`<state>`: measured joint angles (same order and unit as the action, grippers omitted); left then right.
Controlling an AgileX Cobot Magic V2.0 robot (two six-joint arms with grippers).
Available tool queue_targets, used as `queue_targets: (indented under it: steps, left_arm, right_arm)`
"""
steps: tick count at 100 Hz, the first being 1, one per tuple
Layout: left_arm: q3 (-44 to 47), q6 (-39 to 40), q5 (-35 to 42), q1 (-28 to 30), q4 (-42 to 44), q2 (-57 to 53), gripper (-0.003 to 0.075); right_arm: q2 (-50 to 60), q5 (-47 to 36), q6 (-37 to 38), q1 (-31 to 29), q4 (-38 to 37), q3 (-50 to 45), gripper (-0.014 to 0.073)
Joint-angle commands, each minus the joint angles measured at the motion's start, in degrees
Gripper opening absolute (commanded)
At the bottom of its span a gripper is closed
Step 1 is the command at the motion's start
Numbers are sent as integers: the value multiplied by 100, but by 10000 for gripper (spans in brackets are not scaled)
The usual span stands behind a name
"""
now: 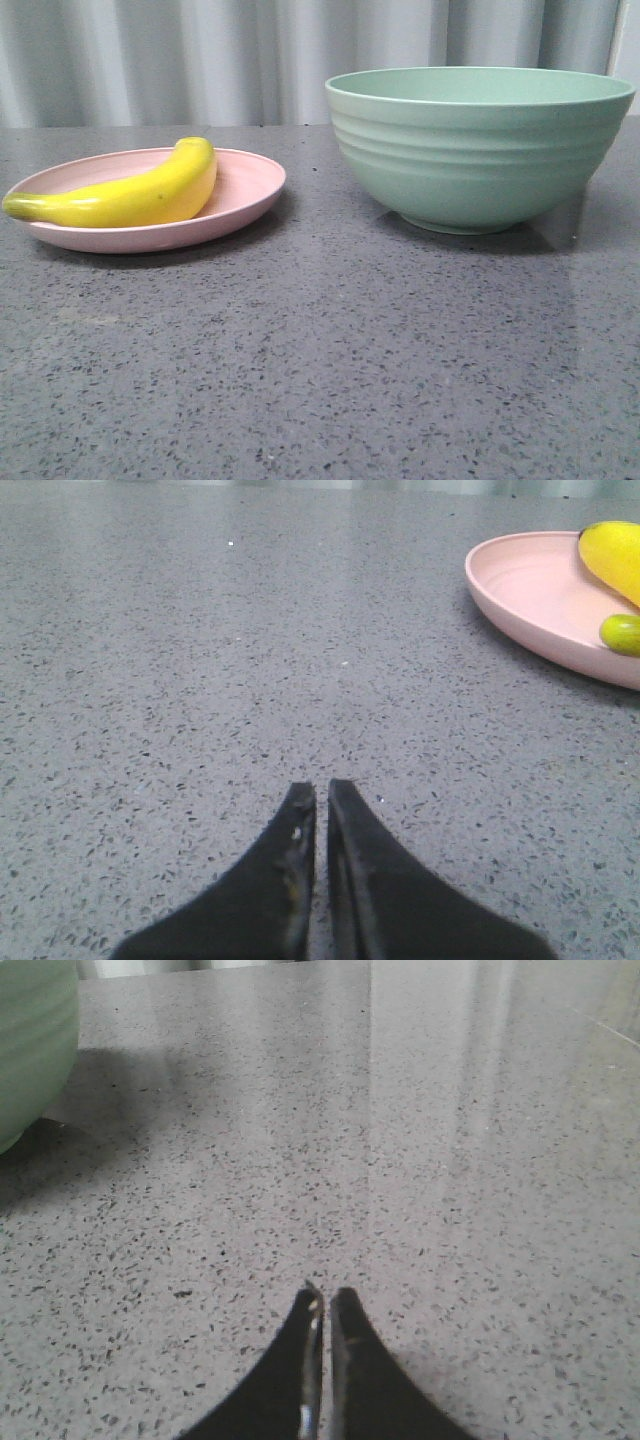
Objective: Transfer banana from pink plate to green bowl
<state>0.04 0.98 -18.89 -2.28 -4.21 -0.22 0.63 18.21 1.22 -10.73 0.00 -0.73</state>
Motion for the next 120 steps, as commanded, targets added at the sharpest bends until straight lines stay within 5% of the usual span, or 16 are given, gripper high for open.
queue_targets:
  steps: [1, 74, 120]
  left_arm:
    - [150, 27, 204, 14, -40, -187, -19]
    - [150, 27, 226, 14, -40, -187, -19]
    - [150, 27, 1342, 14, -54, -187, -19]
  right_arm:
    - [107, -154, -46, -30, 0, -150, -74]
    - [107, -154, -46, -30, 0, -150, -74]
    - [107, -885, -46, -30, -50, -150, -74]
